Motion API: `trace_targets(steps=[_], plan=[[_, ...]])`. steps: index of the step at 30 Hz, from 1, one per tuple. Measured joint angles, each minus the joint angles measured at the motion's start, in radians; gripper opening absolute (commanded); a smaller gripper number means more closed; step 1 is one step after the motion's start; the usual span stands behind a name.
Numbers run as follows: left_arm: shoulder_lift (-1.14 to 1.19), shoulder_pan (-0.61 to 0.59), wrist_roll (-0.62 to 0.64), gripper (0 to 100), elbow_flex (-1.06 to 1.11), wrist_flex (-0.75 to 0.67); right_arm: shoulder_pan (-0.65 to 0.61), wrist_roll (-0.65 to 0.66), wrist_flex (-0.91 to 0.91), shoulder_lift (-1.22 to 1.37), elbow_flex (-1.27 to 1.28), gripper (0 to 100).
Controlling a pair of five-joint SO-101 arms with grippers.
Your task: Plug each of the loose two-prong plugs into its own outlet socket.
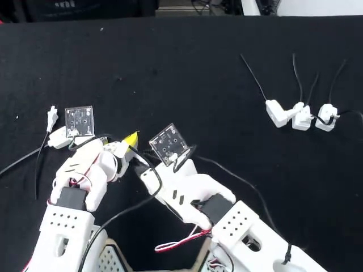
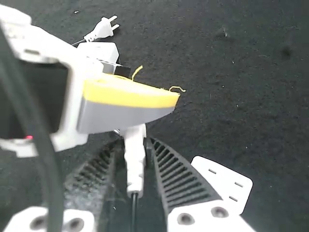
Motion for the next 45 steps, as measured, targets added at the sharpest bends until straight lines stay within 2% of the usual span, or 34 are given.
trace_targets(steps=[7,13,19,23,36,45], plan=[[0.0,0.0,0.0,26,0.002,0.0,0.011,0.011,0.0,0.0,0.006,1.0],[0.006,0.002,0.0,26,-0.006,0.008,0.123,0.037,0.144,-0.003,-0.006,1.0],[0.006,0.002,-0.006,26,-0.015,0.009,0.25,0.038,0.227,0.166,-0.14,1.0],[0.006,0.002,-0.006,26,-0.012,0.021,0.284,0.038,0.356,0.327,-0.311,1.0],[0.006,-0.018,-0.04,26,0.055,0.023,0.295,0.077,1.0,0.881,-1.085,1.0],[0.006,-0.025,-0.046,26,0.057,0.023,0.364,0.077,1.301,1.306,-1.514,1.0]])
